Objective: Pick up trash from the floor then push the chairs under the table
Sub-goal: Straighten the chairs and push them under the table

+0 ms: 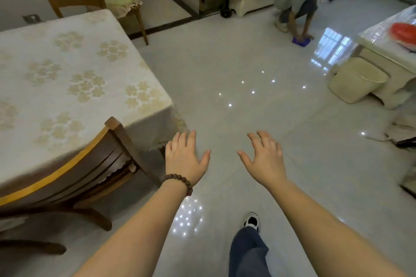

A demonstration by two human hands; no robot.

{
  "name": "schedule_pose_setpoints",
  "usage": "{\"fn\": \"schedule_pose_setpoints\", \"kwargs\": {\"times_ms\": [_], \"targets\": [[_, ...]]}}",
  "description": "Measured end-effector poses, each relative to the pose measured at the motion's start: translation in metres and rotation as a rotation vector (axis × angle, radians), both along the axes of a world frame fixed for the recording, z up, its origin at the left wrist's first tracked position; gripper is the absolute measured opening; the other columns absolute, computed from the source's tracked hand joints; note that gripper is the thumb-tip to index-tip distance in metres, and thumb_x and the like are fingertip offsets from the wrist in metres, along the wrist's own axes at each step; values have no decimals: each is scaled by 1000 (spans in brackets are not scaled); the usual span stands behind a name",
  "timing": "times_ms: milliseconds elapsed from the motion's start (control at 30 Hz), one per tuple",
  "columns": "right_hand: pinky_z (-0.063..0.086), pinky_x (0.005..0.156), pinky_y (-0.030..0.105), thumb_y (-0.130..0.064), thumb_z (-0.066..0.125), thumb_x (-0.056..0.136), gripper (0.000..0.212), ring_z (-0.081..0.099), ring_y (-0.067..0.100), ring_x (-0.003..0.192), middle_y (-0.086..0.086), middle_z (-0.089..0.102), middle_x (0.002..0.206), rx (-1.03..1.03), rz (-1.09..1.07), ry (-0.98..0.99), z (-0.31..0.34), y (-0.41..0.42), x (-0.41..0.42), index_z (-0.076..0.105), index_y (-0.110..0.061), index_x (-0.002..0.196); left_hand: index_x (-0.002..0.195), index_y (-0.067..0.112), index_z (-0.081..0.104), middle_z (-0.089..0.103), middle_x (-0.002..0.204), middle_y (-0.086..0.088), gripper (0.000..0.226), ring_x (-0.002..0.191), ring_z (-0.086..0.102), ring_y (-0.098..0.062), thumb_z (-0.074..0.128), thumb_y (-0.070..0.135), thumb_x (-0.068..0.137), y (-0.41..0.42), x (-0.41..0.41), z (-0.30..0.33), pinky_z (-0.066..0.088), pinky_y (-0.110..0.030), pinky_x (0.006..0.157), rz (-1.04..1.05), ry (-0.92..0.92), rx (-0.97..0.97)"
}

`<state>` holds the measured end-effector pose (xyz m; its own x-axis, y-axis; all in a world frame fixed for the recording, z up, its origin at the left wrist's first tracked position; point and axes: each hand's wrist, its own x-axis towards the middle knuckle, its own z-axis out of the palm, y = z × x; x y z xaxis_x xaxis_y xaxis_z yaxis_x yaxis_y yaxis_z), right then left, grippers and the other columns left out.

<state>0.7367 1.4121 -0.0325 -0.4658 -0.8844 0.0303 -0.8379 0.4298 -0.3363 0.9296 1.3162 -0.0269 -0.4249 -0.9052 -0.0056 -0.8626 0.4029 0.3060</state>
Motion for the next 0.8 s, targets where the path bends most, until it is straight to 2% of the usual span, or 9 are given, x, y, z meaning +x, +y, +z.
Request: {"fn": "schedule_pose_setpoints", "kwargs": {"times_ms": [200,367,467,567,700,800], "targets": [[21,112,51,-49,53,88,58,25,26,139,9,37,146,47,36,-29,-4,-50,-139,41,-20,137,146,19,25,33,150,-8,73,140,22,-27,29,61,86,-46,-139,-4,19,-43,114,45,-23,65],[20,113,52,-55,43,84,62,26,28,139,11,38,145,48,89,-42,2,-111,-219,43,-19,135,146,20,24,31,151,-7,71,141,21,-26,31,60,88,-96,-208,7,16,-43,115,118,-3,64],[21,112,51,-55,42,85,62,26,28,139,11,38,145,40,152,-46,1,-158,-244,43,-19,136,146,21,26,33,150,-7,74,140,22,-26,26,62,84,-133,-229,11,17,-43,114,193,-3,49],[18,114,50,-51,46,89,58,22,26,141,9,34,148,62,224,-62,-3,-210,-261,39,-21,138,146,22,25,32,150,-6,68,140,22,-26,33,60,89,-175,-245,8,17,-44,116,264,-10,62],[21,112,53,-59,33,83,67,25,27,139,11,37,146,44,325,-65,-16,-298,-278,41,-20,137,146,21,24,32,150,-7,68,140,22,-26,36,58,90,-242,-268,-2,19,-44,115,331,-16,70],[20,113,52,-57,34,82,67,25,27,139,12,37,146,55,391,-43,-24,-381,-291,42,-19,137,146,23,22,28,152,-6,67,141,19,-25,35,58,91,-309,-280,-12,17,-44,116,378,-8,86]]}}
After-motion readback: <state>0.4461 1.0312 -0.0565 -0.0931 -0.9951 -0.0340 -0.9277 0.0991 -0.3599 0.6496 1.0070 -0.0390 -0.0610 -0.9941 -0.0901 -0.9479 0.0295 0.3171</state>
